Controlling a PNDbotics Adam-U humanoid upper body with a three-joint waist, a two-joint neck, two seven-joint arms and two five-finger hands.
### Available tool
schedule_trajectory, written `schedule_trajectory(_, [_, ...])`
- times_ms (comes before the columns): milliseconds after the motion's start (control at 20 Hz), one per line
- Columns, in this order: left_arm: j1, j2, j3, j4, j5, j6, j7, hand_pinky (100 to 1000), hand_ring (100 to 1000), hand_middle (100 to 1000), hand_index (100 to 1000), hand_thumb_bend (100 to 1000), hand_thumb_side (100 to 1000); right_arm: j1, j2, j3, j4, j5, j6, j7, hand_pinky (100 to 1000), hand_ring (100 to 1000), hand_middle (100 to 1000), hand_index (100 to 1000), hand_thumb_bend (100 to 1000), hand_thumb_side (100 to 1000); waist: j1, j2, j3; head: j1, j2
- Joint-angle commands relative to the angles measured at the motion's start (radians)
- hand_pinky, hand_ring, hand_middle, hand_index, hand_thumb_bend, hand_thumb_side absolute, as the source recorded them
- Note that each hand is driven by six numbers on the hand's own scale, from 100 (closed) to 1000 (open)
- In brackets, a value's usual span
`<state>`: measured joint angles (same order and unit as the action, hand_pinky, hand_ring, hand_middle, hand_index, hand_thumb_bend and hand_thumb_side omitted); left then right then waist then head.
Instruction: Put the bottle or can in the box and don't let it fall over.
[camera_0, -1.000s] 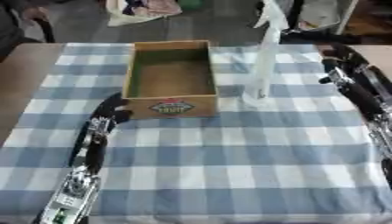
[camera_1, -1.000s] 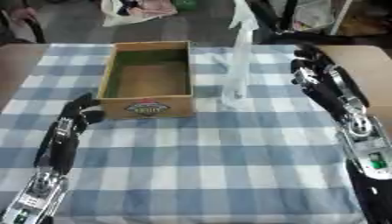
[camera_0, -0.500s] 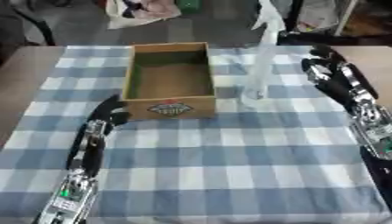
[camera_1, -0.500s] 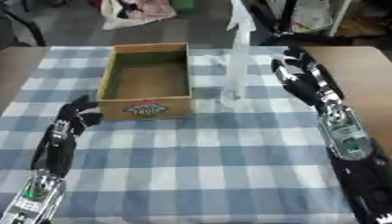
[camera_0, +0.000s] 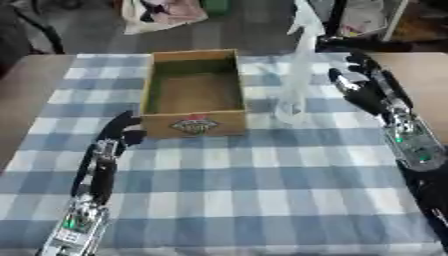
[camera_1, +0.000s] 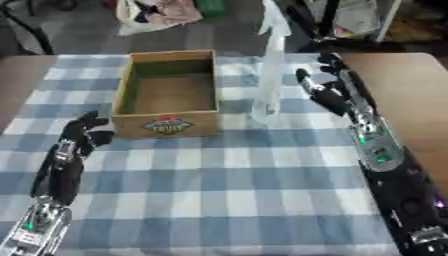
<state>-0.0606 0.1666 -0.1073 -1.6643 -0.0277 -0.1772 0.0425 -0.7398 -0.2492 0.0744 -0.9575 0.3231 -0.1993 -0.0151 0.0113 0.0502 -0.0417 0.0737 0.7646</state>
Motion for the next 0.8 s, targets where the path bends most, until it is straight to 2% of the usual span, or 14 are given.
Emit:
schedule_trajectory(50, [-0.007,0.002,-0.002,-0.014,0.006,0.0,-0.004,781,723,765,918,424,966,-0.033,-0.007,-0.007,0.003,0.019,-0.003,-0.013,723,932,910,1000,367,628,0.003,-0.017,0.005,-0.006,0.005])
schedule_trajectory(800, [-0.013,-0.005,-0.009,-0.009,0.008,0.001,-0.01,780,722,763,917,427,966,-0.086,0.007,0.001,0.014,0.016,-0.005,-0.014,720,920,901,1000,340,647,0.011,-0.015,0.04,-0.023,0.005])
